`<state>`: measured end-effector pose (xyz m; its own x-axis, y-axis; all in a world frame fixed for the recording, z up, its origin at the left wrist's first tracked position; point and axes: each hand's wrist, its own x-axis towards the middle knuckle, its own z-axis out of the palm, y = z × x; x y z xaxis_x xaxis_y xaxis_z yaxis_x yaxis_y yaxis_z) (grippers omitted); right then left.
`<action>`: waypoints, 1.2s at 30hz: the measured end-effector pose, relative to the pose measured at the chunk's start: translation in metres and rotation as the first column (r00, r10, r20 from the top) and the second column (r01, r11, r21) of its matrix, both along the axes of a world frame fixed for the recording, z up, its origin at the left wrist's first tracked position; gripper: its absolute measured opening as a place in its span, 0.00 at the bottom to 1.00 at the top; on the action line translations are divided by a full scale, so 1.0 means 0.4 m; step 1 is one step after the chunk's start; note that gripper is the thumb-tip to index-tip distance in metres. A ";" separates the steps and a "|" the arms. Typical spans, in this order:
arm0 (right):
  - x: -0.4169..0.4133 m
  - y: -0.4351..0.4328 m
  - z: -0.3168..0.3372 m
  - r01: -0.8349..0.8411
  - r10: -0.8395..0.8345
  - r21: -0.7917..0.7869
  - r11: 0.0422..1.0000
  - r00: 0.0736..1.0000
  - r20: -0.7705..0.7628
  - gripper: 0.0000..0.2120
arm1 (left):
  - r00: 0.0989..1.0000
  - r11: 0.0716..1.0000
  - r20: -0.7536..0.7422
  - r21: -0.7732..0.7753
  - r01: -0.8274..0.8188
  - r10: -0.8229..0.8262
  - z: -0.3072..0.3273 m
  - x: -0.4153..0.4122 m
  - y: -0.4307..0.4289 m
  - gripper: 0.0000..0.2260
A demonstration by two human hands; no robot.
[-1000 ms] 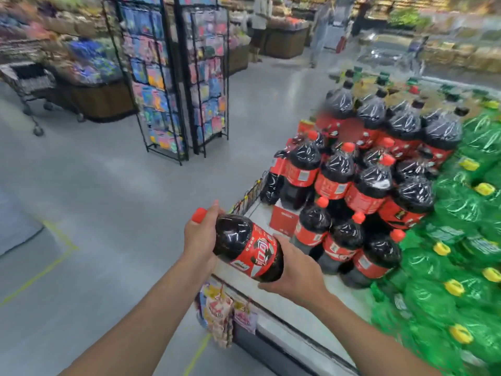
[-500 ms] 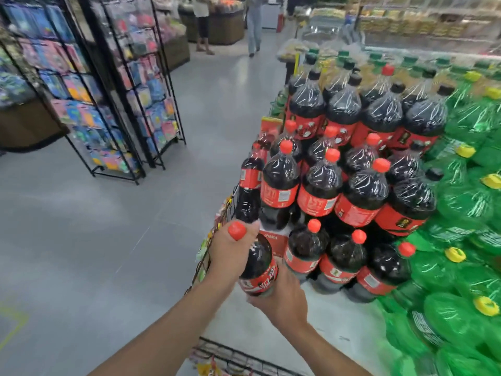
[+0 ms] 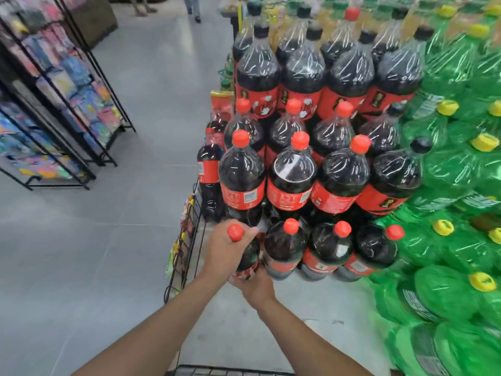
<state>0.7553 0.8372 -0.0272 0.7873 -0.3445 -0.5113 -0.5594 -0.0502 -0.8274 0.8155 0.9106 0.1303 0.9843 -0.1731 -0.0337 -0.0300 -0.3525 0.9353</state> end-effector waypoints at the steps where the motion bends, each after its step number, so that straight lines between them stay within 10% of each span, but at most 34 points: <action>1: 0.003 0.000 0.020 0.032 -0.032 0.009 0.999 0.999 0.004 0.39 | 1.000 1.000 0.008 0.004 0.009 -0.009 -0.006 0.007 -0.008 0.08; 13: 0.013 -0.023 0.039 0.076 -0.072 0.051 0.996 0.994 -0.084 0.19 | 0.997 0.995 0.059 0.085 0.046 -0.051 -0.028 0.055 -0.036 0.06; 25: -0.018 -0.099 0.111 -0.123 0.127 0.050 0.991 0.987 -0.095 0.27 | 0.975 0.962 0.087 0.205 0.181 -0.202 0.034 0.048 0.002 0.12; 36: -0.337 -0.235 0.314 0.008 -0.088 -0.570 0.821 0.990 -0.112 0.29 | 0.615 0.772 0.477 0.483 0.412 -0.627 0.152 -0.048 -0.001 0.20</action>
<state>0.6206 0.7432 0.0986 0.7037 -0.6402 -0.3081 -0.6718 -0.4585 -0.5817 0.7963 0.9102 0.1911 0.5569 -0.7478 0.3615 -0.7923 -0.3475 0.5016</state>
